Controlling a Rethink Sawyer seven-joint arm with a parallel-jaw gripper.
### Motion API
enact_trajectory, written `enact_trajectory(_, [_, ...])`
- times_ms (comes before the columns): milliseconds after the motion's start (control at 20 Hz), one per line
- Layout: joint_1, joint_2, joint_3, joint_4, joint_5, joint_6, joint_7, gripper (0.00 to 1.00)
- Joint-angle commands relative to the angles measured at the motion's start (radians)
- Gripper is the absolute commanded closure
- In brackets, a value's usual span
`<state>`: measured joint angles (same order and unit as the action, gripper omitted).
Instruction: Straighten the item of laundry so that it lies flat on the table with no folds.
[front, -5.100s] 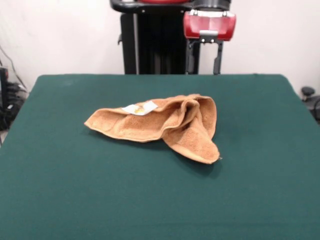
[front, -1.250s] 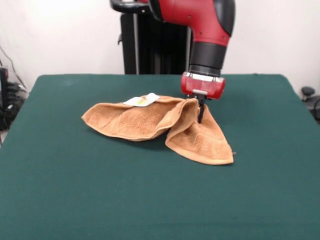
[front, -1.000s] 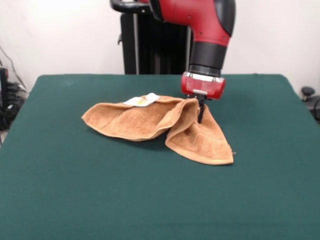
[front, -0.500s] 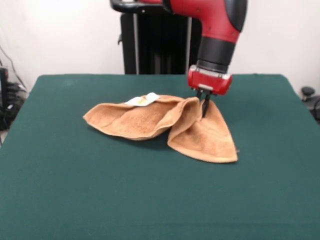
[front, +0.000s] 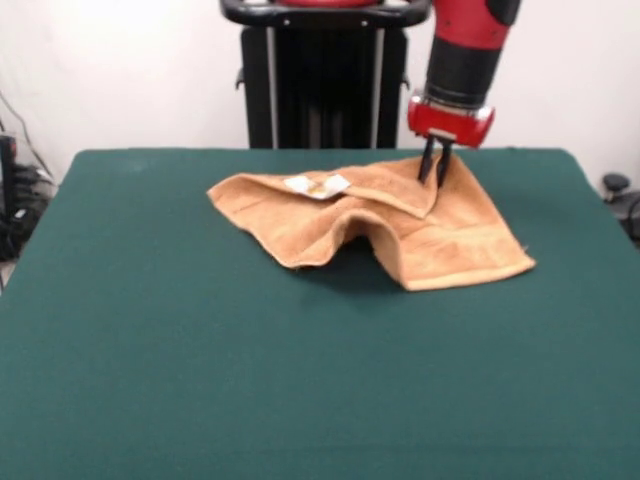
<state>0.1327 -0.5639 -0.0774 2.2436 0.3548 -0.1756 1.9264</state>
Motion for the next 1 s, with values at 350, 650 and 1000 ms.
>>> enact_trajectory(350, [-0.011, 0.012, 0.081, 0.047, 0.037, 0.066, 0.248, 1.00])
enact_trajectory(650, [-0.055, 0.072, 0.128, 0.037, 0.007, -0.020, 0.272, 1.00])
enact_trajectory(1000, [-0.034, 0.066, 0.147, 0.080, 0.079, 0.135, 0.285, 1.00])
